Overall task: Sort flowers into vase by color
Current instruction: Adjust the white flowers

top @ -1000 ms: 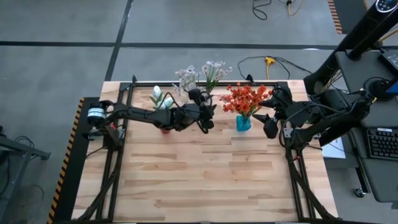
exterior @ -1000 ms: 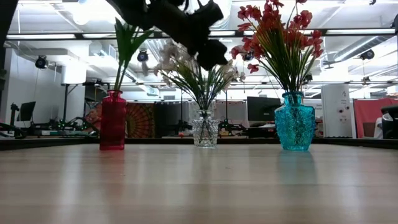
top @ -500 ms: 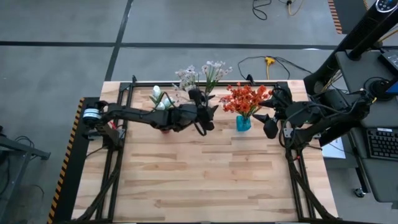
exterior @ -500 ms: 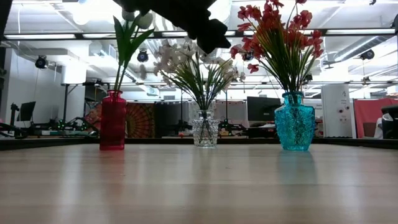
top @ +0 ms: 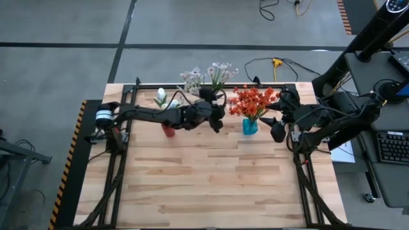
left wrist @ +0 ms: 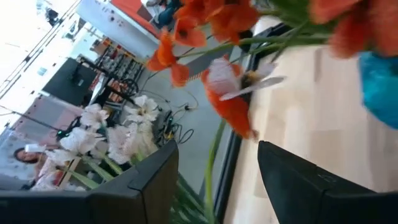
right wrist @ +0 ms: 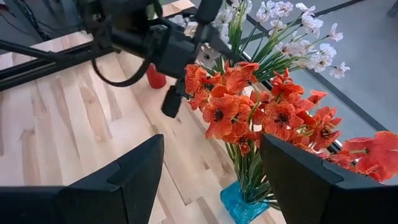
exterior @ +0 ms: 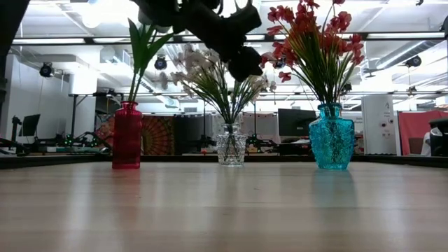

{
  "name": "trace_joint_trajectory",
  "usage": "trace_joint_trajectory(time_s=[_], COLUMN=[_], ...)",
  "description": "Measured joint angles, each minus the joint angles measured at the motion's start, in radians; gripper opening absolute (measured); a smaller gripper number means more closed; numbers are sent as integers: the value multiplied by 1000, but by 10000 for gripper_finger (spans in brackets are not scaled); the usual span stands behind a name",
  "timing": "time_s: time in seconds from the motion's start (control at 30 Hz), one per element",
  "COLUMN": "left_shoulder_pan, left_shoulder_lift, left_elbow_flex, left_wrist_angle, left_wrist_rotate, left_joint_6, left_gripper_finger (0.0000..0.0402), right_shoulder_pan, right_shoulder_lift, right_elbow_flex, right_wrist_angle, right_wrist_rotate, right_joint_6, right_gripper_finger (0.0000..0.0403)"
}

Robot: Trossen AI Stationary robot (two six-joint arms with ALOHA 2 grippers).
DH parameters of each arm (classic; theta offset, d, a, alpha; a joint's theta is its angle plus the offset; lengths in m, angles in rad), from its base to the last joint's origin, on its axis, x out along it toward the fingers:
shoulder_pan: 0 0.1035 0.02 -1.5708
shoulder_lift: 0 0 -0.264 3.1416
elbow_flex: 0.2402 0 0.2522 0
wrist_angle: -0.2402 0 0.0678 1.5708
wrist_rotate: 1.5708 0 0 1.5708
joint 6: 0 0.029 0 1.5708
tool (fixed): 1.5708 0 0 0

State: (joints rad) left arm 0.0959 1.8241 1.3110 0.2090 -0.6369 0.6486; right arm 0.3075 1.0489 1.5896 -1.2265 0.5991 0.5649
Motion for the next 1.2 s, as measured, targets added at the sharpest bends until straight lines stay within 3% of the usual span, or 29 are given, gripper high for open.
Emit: trace_joint_trajectory(time_s=[0.3,0.63,1.2], left_shoulder_pan=[23,23,21], left_shoulder_lift=[69,56,-12], left_elbow_flex=[71,69,65], left_wrist_angle=[-2,24,-11], left_wrist_rotate=[-52,-84,-158], left_joint_6=[19,-33,-92], left_gripper_finger=[148,74,82], right_shoulder_pan=[0,0,0], right_shoulder_lift=[30,72,67], right_elbow_flex=[0,0,2], right_wrist_angle=[-2,-5,-11], right_wrist_rotate=[0,-5,-5], right_joint_6=[0,0,4], right_gripper_finger=[258,258,258])
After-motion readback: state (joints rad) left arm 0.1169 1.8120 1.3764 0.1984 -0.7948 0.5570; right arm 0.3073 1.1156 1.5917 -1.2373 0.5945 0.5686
